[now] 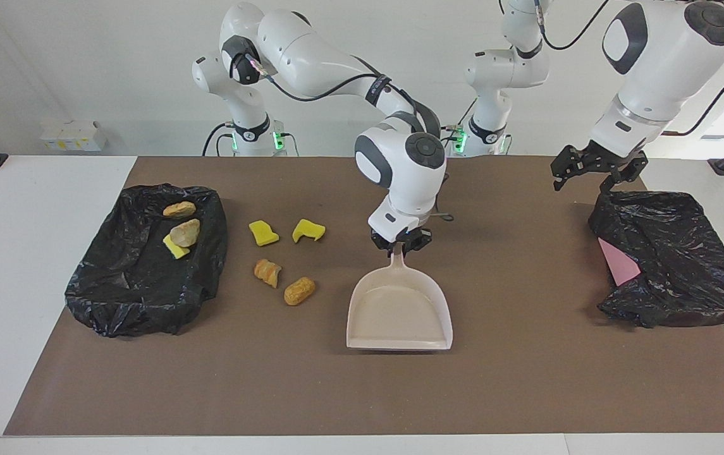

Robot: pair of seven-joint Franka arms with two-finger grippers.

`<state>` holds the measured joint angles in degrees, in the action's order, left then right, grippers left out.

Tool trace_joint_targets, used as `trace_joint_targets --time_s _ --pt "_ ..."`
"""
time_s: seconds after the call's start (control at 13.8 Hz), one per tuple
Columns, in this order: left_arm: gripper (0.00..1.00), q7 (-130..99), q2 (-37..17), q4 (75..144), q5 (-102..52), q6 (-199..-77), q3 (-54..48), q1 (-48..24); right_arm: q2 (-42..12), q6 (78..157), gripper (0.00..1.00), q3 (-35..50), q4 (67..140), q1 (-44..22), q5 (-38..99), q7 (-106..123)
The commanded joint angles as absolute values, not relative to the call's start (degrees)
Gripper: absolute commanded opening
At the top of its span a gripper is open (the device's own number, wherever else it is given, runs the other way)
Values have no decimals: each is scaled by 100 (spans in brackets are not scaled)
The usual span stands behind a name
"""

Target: Sweep and dump trash in bin

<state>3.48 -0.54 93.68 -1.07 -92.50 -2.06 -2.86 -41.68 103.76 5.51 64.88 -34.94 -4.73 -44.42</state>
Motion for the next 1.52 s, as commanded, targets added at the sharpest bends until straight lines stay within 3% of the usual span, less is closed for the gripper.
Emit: trace_joint_targets --time_s 0.0,0.22,0.58,0.87,1.01,1.37,1.45 --pt "100 308 53 9457 -105 -9176 -176 -343 -4333 10468 0 536 6275 -3524 -54 -4649" --pt "100 316 53 9466 -105 -9176 -176 -343 -4298 10450 0 536 6380 -3472 263 -4597" --pt "100 308 79 9475 -105 -9184 -176 -343 -4219 10477 14 536 6556 -3507 325 -4133" --pt "100 308 79 9475 -105 -9176 -176 -351 -4184 10485 16 536 6592 -3524 352 -3797" --pt "100 316 79 9483 -105 -9184 -176 -343 -4166 10485 32 536 6644 -3524 343 -3797" --pt "100 308 79 9483 -105 -9185 -176 -352 -4131 10240 45 545 6636 -3568 272 -3876" --pt "100 308 79 9483 -105 -9193 -176 -352 -4044 10248 52 545 6636 -3568 368 -3885"
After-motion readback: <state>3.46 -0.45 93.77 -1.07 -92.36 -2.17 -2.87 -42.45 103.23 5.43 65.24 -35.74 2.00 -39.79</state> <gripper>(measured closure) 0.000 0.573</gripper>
